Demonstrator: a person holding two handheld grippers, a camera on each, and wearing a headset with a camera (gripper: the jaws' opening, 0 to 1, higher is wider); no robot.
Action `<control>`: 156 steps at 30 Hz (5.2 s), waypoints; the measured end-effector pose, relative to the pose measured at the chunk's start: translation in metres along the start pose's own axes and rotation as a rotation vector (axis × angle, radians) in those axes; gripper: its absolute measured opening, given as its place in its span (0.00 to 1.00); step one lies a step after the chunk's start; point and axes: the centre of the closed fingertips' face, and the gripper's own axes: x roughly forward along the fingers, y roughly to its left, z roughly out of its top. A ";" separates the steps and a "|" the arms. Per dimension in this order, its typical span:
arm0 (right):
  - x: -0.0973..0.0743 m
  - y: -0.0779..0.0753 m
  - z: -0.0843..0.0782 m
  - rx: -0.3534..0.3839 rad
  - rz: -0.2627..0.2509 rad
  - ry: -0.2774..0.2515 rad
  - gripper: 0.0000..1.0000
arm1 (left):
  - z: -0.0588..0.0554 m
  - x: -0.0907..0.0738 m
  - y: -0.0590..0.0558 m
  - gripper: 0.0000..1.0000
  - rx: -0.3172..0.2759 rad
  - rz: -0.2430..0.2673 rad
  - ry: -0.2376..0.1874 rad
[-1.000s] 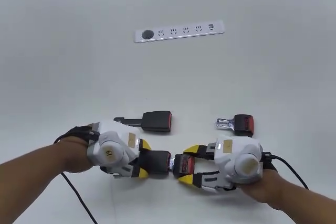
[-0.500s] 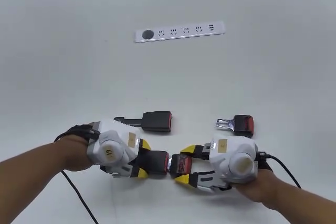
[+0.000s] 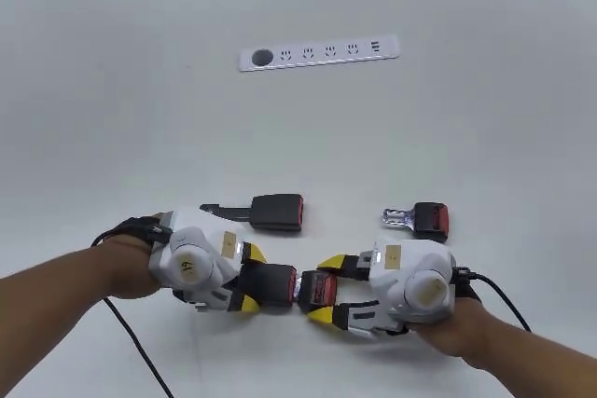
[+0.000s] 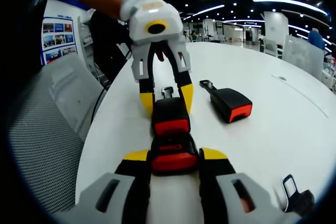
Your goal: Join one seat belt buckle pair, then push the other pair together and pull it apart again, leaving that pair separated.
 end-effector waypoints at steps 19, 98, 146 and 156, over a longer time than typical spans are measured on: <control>-0.002 0.001 -0.003 -0.050 0.019 0.019 0.36 | 0.000 0.000 -0.001 0.34 -0.023 0.016 -0.075; -0.035 -0.010 0.004 -0.040 -0.111 0.044 0.75 | 0.029 -0.028 0.005 0.77 -0.137 0.090 -0.133; -0.118 -0.115 -0.056 0.036 -0.088 0.237 0.56 | 0.017 -0.004 0.099 0.57 -0.116 0.077 -0.112; -0.119 -0.117 -0.059 -0.008 -0.067 0.257 0.46 | 0.014 -0.001 0.099 0.47 -0.080 0.059 -0.094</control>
